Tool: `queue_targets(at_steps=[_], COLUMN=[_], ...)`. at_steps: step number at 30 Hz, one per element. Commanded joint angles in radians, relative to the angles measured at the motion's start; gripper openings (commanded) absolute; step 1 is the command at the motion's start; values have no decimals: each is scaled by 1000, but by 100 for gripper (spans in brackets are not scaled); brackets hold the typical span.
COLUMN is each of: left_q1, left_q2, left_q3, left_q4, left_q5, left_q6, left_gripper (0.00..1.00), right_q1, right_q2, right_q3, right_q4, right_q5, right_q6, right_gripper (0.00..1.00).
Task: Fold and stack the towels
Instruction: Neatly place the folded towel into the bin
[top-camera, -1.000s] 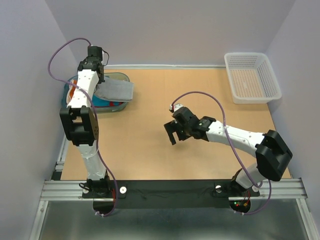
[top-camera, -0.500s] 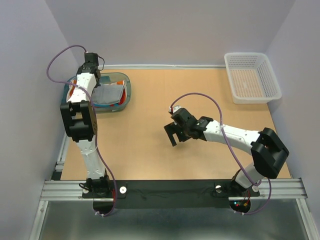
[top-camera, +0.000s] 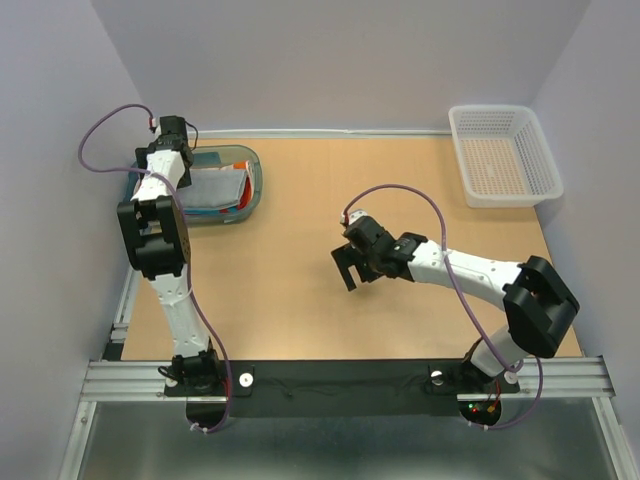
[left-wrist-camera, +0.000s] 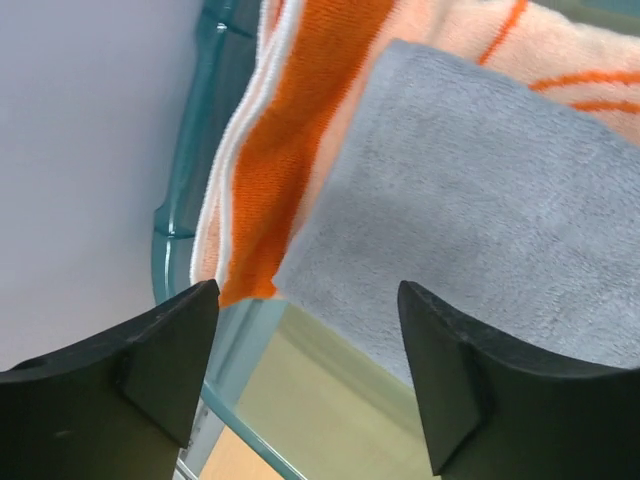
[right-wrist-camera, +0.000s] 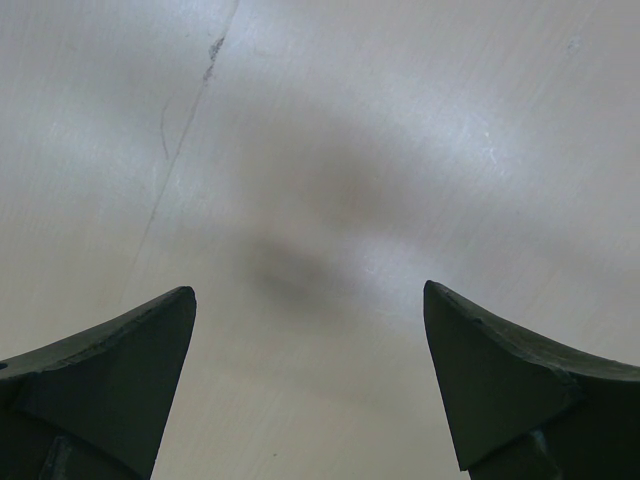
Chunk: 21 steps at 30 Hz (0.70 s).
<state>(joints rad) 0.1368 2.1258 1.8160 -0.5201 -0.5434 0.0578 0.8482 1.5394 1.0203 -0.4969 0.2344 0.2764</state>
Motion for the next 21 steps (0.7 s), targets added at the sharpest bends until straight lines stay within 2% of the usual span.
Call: queue_targets(at_steps=[1, 4, 9, 13, 15, 16, 18, 21], left_q1=[-3, -11, -37, -52, -52, -54, -55, -54], left_q2=[-92, -174, -380, -671, -783, -897, -1015, -1319], left_q3=[59, 39, -98, -336, -465, -503, -607, -738], left_q4=[-9, -8, 37, 117, 172, 184, 209, 238], left_q5=[-66, -12, 241, 449, 538, 587, 632, 611], left_q6=[-53, -108, -160, -216, -248, -265, -308, -392], left_gripper=[85, 87, 88, 88, 89, 90, 91, 95], right_q1=[-26, -93, -263, -458, -514, -558, -577, -577], right_q2=[-64, -108, -208, -314, -392, -427, -488, -672], right_q3=[52, 46, 27, 14, 6, 4, 4, 11], right_q4=[-15, -31, -40, -52, -66, -71, -81, -95], right_q5=[104, 151, 190, 200, 213, 220, 279, 315], right_q6=[15, 32, 104, 139, 147, 145, 138, 127], right_gripper=[100, 100, 100, 100, 100, 100, 100, 100])
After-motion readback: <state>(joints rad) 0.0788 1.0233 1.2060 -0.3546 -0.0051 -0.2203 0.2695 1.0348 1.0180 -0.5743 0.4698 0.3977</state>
